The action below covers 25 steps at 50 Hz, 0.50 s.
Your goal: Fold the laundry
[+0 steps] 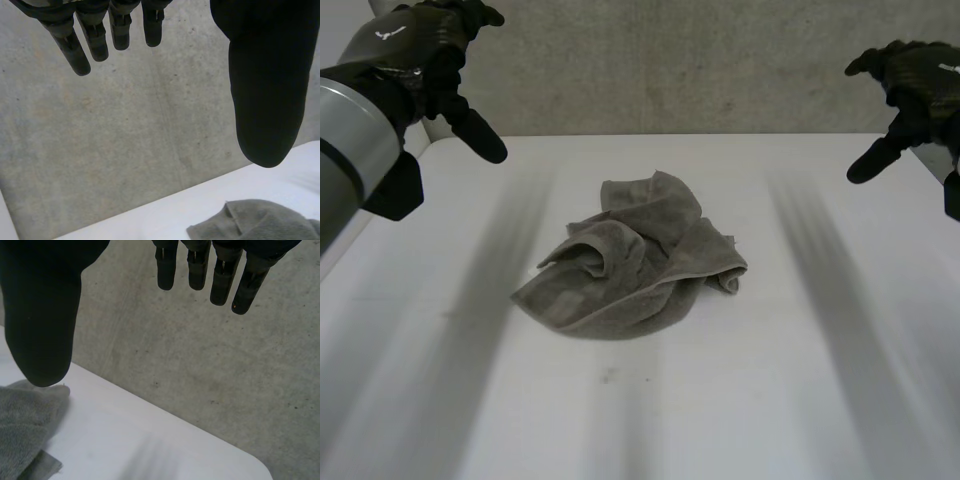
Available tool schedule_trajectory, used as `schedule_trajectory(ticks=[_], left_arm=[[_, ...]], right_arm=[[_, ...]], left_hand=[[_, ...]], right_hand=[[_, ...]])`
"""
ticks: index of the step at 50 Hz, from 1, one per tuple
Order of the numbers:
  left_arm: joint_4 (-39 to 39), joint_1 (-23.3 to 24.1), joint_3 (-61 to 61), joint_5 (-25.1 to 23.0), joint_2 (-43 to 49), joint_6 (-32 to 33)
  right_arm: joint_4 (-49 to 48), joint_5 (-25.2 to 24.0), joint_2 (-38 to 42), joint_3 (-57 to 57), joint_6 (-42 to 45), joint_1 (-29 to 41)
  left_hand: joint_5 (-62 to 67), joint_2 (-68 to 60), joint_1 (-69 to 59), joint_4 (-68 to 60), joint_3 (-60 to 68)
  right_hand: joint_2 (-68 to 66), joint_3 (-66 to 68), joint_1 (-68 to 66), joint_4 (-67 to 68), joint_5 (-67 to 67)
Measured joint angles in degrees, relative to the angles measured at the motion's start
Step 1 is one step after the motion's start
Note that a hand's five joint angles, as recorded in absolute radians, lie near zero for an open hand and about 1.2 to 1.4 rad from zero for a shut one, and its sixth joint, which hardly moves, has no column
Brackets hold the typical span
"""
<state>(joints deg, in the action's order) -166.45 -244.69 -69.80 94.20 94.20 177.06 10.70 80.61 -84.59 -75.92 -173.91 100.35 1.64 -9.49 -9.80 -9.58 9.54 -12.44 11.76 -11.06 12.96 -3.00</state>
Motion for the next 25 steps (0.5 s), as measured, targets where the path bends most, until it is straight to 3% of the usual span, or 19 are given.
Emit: schedule_trajectory(ticks=[9,16,25], left_arm=[[3.3,-3.6,-0.3,-5.9,-1.7,-1.6],[4.8,-4.9,-1.6,-6.4,-1.9,-1.5],[5.1,-5.2,-3.6,-6.3,-1.8,-1.1]], right_arm=[[2.8,3.5,-0.8,3.1,0.2,0.1],[2.5,6.6,-1.2,2.6,0.7,0.2],[1.9,6.3,-1.3,1.9,0.8,1.3]], left_hand=[[0.0,0.0,0.0,0.0,0.0],[0.0,0.0,0.0,0.0,0.0],[0.0,0.1,0.0,0.0,0.0]], right_hand=[[0.0,0.0,0.0,0.0,0.0],[0.0,0.0,0.0,0.0,0.0],[0.0,0.0,0.0,0.0,0.0]])
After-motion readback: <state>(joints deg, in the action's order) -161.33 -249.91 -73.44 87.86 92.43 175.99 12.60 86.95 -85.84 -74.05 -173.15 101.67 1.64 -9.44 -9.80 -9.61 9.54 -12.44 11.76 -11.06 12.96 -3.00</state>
